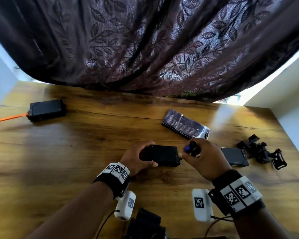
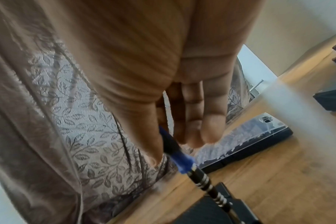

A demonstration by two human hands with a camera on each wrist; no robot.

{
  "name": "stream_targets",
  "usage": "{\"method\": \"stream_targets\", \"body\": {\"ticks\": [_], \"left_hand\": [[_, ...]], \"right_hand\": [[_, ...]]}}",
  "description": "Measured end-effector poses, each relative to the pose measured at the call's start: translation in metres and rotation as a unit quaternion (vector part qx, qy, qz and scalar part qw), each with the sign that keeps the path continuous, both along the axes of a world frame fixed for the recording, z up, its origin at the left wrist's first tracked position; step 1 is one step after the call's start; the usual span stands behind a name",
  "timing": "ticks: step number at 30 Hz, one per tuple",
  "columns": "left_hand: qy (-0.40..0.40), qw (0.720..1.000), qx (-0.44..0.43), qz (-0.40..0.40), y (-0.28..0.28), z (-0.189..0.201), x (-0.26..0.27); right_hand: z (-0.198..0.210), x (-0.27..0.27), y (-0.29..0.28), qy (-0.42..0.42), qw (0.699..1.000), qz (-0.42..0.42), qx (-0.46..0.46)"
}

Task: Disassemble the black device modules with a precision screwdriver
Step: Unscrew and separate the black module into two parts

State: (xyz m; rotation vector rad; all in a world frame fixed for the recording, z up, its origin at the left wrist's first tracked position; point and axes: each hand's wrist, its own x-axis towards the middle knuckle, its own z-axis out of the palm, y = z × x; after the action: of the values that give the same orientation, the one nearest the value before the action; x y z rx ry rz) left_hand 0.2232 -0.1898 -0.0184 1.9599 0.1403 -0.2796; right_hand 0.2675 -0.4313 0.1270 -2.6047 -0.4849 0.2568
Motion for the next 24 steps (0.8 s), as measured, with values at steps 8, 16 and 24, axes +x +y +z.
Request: {"method": "stream_targets", "body": {"ticks": [8, 16, 24], "left_hand": [[-0.005, 1.000, -0.001, -0.002, 0.002, 0.001, 0.001], [-0.013, 1.000, -0.004, -0.001, 0.003, -0.001, 0.002], [-0.014, 1.000, -0.007, -0.027, 0.006, -0.001, 0.002]], "right_hand": [[-0.001, 0.012, -0.008, 0.005, 0.998, 0.022, 0.052], [-0.013, 0.001, 0.002, -0.059, 0.989, -0.032, 0.131], [-0.030, -0.003, 0.024, 0.002, 0.976, -0.025, 0.217]]}}
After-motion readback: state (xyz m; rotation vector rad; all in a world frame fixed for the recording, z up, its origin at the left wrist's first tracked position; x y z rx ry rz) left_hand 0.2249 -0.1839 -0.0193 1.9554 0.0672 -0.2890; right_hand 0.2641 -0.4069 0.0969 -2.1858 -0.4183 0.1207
